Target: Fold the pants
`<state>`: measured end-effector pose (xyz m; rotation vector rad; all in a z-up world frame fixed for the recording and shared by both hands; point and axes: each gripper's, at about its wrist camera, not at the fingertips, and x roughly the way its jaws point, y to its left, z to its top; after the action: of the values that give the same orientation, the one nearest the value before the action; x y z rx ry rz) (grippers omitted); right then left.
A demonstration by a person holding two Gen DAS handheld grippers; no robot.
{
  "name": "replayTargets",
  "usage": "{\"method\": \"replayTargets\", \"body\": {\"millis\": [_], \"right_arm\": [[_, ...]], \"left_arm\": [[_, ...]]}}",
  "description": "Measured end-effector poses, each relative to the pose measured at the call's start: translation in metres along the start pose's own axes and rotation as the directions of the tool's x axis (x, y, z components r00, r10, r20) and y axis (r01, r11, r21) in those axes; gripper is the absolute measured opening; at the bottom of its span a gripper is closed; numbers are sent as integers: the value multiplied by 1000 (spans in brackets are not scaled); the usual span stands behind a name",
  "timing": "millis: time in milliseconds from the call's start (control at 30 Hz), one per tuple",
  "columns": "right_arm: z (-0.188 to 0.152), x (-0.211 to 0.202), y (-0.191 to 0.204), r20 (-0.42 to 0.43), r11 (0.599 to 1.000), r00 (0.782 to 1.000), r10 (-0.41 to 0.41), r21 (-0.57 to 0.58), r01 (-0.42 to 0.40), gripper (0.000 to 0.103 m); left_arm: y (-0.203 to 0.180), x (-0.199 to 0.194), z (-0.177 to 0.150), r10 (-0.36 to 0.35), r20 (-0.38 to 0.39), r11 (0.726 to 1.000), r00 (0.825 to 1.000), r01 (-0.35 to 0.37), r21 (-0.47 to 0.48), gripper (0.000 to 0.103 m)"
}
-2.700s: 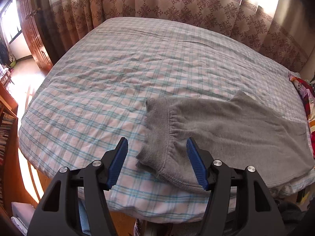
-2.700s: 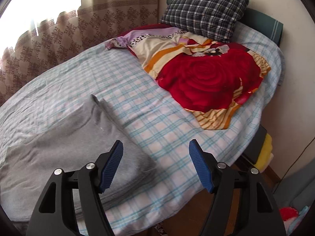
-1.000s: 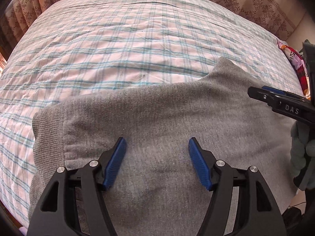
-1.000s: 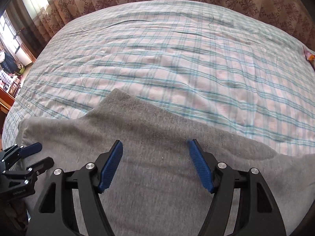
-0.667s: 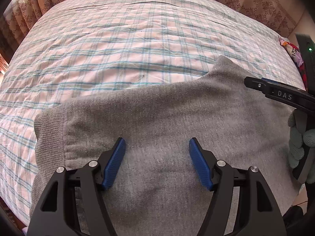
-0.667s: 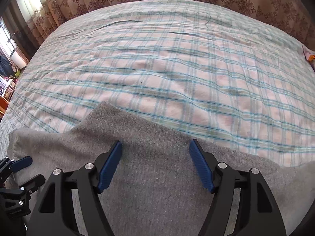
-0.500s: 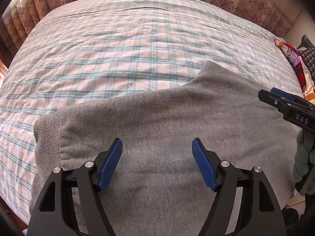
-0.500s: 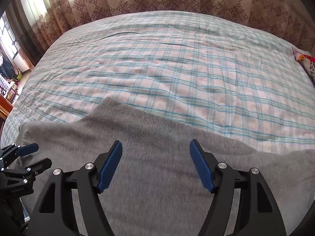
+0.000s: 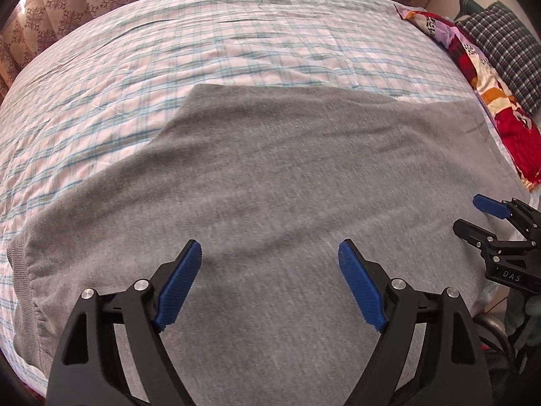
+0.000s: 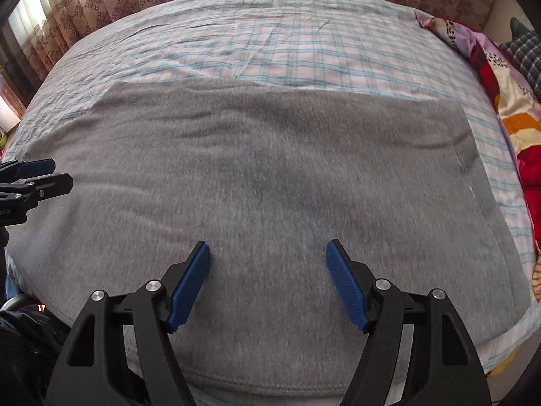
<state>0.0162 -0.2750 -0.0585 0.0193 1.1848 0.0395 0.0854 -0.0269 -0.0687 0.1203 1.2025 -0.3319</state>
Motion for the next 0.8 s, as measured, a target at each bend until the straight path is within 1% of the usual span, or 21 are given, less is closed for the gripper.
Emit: {"method": "replayTargets", "body": {"millis": [100,200,267,367,400,500,600,667,733,800], "right_arm": [[-10,-4,-5,-6,1000,1000,25,19,-25,72],[-15,-9,-9,-9,998,999,49,44,-49,72],[-17,-19,-18,5,993,997,78,88,-78,72],[-25,-41,-48,60,974,993,98,201,-108,72],[-30,-48,-61,80,965,993,90,241,-106,71],[-44,-65,-100,123,933,992,24,353,-66,72],[-62,-75,-136,135,887,990,-31,460,-35,72],[-73,-79,-155,146,852,988,-45,522,-38,72],[-82,-84,-171,151,823,985,-81,568,-20,72],[-91,-84,-183,155,792,984,-87,609,-26,72]], "left_arm": [[-25,8,-7,2,-25,997,1000,0,79,84],[-38,11,-13,45,-18,990,999,-42,134,85],[-38,10,-12,48,-23,990,999,-45,133,85],[-37,5,-9,51,-23,990,998,-47,135,85],[-39,3,-7,52,-21,989,998,-49,138,85],[-53,-4,1,36,0,986,999,-36,164,85],[-74,-9,9,11,18,979,1000,-14,201,85],[-90,-11,13,-7,23,973,1000,2,229,85],[-105,-11,17,-38,15,967,999,33,253,85],[-120,-10,20,-67,5,962,998,63,266,85]]}}
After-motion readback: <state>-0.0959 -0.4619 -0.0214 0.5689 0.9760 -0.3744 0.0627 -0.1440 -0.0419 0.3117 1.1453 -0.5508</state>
